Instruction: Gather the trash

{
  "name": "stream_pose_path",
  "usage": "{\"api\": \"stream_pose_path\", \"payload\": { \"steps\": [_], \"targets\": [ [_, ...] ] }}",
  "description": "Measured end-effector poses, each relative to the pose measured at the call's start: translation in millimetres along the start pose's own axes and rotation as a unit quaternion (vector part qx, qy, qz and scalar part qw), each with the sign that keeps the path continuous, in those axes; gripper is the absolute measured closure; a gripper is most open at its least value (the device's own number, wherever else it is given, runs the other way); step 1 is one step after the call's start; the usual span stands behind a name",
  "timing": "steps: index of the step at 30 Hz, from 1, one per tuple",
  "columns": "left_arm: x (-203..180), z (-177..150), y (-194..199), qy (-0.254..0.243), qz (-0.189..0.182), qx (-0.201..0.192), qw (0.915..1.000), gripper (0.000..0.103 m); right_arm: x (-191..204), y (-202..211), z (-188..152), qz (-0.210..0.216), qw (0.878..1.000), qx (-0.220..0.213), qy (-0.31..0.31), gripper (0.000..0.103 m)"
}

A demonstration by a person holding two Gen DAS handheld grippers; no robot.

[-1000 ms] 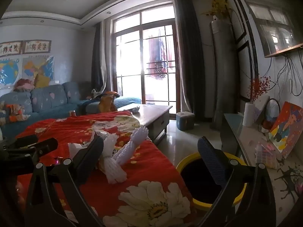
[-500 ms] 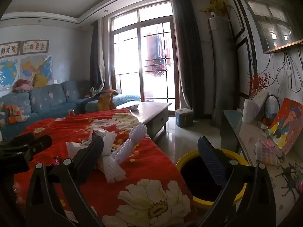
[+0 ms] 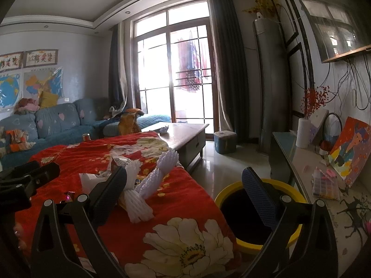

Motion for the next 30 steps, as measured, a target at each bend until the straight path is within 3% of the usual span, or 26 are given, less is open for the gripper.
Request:
{"api": "stream_pose_path", "payload": {
  "steps": [30],
  "targets": [
    [-0.1, -5.3, -5.5, 0.011, 0.005, 0.009, 0.9999, 0.011, 5.1, -7.1, -9.6, 0.021, 1.0, 0.014, -0.007, 0.006]
  ]
}}
Point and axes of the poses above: each gripper's, at about its wrist camera, not at the fingertips, and y roughly against the way its jaws point, x to its left, z to its top, the point moved 6 cm from there along -y, roughly the way its jaws point, and after that the axes turned 11 degrees about x, right-handed, at the moved point
